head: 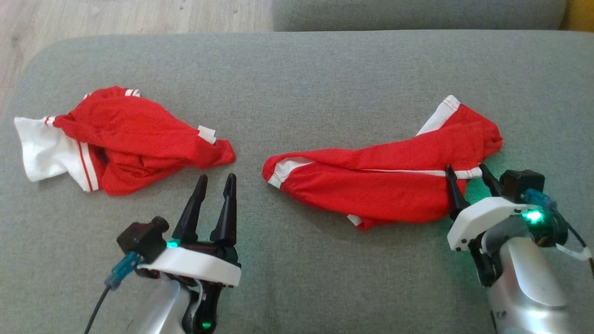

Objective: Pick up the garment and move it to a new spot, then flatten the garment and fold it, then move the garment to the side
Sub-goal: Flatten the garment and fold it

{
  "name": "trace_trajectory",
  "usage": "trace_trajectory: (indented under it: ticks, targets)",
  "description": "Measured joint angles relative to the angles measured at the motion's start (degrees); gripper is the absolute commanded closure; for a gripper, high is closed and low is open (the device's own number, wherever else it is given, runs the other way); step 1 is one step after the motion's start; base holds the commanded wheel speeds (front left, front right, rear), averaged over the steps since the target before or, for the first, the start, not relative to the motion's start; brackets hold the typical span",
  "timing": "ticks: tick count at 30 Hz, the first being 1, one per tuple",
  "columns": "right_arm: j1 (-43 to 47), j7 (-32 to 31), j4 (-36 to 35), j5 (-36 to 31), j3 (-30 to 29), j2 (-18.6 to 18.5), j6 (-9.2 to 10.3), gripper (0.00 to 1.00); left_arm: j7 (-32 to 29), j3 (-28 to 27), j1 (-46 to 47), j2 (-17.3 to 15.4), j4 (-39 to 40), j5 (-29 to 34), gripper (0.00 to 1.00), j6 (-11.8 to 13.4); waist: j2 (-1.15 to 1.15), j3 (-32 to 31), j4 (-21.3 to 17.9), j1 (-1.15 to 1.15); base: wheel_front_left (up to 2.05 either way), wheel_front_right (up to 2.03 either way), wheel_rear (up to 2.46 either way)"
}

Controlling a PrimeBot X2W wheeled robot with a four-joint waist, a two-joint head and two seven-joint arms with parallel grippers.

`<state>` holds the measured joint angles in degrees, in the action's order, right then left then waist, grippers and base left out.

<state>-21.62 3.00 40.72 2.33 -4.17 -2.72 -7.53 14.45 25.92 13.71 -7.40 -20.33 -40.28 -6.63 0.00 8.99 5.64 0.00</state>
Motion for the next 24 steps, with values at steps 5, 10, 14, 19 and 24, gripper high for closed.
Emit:
trace_trajectory:
  ticks: [5,10,14,19,24]
  targets:
    - [0.0,-0.1,0.5,0.9,0.3,0.0,0.0,0.0,0.0,0.0,0.0,0.0,-0.3,0.0,0.0,0.0,0.0,-0.2,0.0,0.0,0.0,0.0,0.0]
    - [0.0,-0.6,0.8,2.3,0.6,0.0,0.0,0.98,0.0,-0.2,0.0,0.1,-0.3,0.0,0.0,0.0,0.0,-0.4,-0.2,0.0,0.0,0.0,0.0]
    - [0.0,-0.8,0.8,2.7,1.0,0.0,0.0,1.0,0.0,-0.3,0.0,0.1,-0.3,0.0,0.0,0.0,0.0,-0.6,-0.5,0.0,0.0,0.0,0.0]
    - [0.0,-0.7,0.7,2.7,1.1,0.0,0.0,1.0,0.0,-0.5,0.0,0.1,-0.3,0.0,0.0,-0.4,0.0,-1.0,-0.9,0.0,0.0,0.0,0.0]
    - [0.0,-0.6,-1.8,2.7,0.8,0.0,0.0,1.0,0.0,-0.9,0.0,0.1,-0.3,0.0,0.0,-0.4,0.0,-1.7,-1.9,0.0,0.0,0.0,0.0]
